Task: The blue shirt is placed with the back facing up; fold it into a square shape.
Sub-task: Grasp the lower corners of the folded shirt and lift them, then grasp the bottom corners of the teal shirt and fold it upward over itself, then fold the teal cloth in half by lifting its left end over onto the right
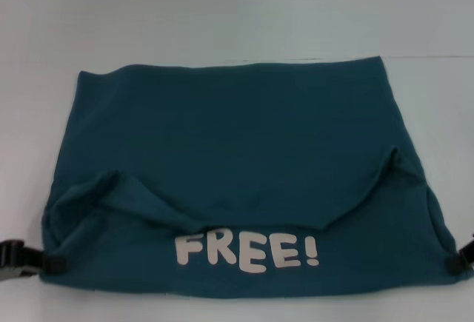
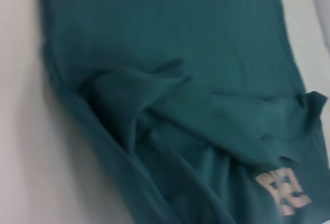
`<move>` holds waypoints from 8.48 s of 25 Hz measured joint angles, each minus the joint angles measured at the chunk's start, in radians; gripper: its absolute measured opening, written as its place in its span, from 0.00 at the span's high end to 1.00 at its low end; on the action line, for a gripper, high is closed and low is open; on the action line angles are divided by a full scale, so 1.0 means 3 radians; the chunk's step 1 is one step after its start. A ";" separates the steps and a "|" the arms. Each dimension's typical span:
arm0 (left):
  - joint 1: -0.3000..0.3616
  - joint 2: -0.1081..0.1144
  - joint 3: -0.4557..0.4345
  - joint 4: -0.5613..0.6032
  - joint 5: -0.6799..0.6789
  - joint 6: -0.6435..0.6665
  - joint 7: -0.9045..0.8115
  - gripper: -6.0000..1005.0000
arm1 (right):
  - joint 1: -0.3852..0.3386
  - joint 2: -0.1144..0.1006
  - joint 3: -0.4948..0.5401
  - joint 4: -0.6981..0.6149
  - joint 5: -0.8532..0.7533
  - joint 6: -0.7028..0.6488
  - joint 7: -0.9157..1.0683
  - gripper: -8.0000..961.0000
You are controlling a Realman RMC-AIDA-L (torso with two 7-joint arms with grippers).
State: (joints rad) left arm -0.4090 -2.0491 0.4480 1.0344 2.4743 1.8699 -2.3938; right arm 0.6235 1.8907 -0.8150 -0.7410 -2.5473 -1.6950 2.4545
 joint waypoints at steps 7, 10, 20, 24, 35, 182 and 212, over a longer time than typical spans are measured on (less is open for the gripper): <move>0.0019 0.0005 -0.0062 0.0031 0.0173 0.0107 0.0039 0.97 | -0.0037 0.0002 0.0033 -0.0034 -0.0003 -0.0063 -0.0055 0.94; 0.0013 0.0000 -0.0018 0.0024 0.0178 0.0135 0.0043 0.97 | -0.0020 0.0020 0.0024 -0.0035 -0.0003 -0.0100 -0.0077 0.94; -0.0005 0.0000 -0.0020 0.0003 0.0193 0.0167 0.0076 0.97 | -0.0040 0.0027 0.0029 -0.0036 -0.0002 -0.0167 -0.0131 0.93; -0.0042 0.0008 -0.0024 -0.0007 0.0169 0.0158 0.0077 0.96 | -0.0035 0.0013 0.0074 -0.0035 0.0013 -0.0178 -0.0151 0.93; -0.0063 0.0038 -0.0032 -0.0039 0.0203 0.0291 0.0077 0.96 | -0.0070 0.0018 0.0220 -0.0023 0.0000 -0.0533 -0.0257 0.92; 0.0210 -0.0256 -0.0659 -0.1228 -0.1378 -0.1732 -0.0742 0.16 | -0.0904 0.0135 0.1042 0.0729 0.2779 0.0434 -0.0870 0.16; 0.0134 -0.0298 -0.0563 -0.1382 -0.1375 -0.2183 -0.0740 0.16 | -0.0938 0.0130 0.1045 0.0732 0.2780 0.0460 -0.0875 0.16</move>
State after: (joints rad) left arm -0.3688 -2.1384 0.2792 0.6197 2.0617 1.2151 -2.6157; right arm 0.3420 1.9297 -0.5016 -0.5215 -1.7134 -1.5570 2.1920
